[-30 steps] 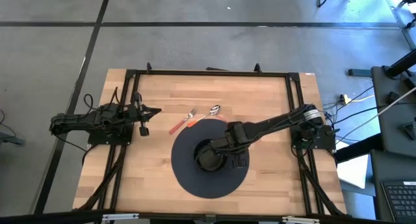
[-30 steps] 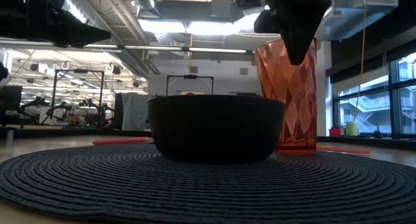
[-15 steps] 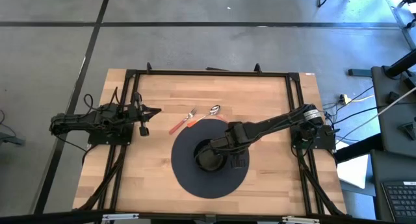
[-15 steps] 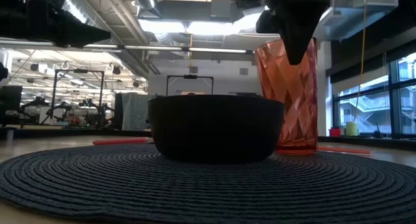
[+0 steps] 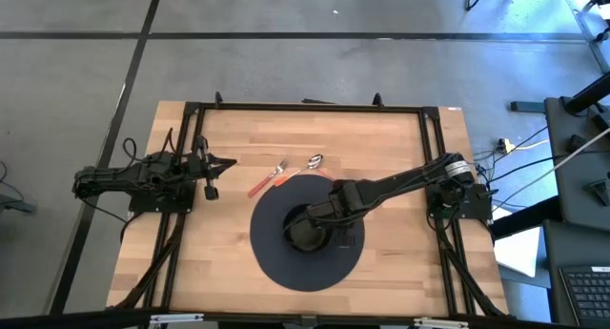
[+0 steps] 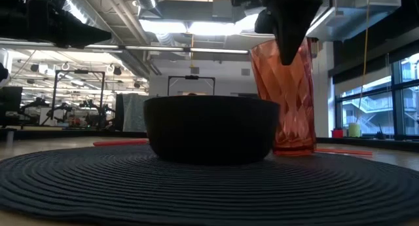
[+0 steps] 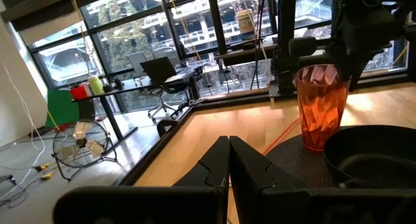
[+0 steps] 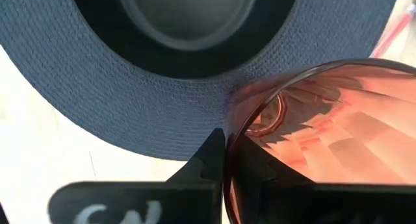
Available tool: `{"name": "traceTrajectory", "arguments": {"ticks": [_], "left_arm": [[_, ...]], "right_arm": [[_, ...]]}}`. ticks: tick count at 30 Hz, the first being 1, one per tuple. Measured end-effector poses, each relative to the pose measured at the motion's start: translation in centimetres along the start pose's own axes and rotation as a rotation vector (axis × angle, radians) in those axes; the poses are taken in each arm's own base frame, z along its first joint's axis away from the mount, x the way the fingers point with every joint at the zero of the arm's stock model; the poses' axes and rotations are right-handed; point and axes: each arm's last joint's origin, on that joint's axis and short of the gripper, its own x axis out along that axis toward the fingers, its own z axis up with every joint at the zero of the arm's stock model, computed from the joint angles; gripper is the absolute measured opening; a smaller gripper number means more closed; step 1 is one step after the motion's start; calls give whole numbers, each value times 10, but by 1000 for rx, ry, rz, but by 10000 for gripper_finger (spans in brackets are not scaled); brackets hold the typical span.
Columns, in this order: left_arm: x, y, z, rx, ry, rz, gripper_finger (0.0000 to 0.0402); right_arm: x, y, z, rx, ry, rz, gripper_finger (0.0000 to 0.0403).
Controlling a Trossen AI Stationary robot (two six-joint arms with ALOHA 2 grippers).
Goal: Pick & Place Utensil
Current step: Put the orange cup to the top right of the black bowl on the mat
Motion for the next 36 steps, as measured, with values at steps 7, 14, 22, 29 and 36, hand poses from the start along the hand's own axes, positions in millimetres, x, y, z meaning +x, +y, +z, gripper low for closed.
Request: {"name": "traceTrajectory", "arguments": {"ticks": [7, 14, 22, 29, 36], "left_arm": [[0, 0, 0, -3, 0, 0, 4], [0, 0, 0, -1, 0, 0, 4], [0, 0, 0, -1, 0, 0, 4], [0, 0, 0, -1, -1, 0, 4], [0, 0, 0, -2, -3, 1, 4]], "right_arm": [[-1, 1, -4, 32, 35, -9, 18], [0, 2, -7, 21, 68, -9, 32], [1, 1, -8, -11, 86, 13, 69], [-1, -1, -8, -20, 85, 9, 119], [-24, -9, -5, 10, 46, -13, 147]]}}
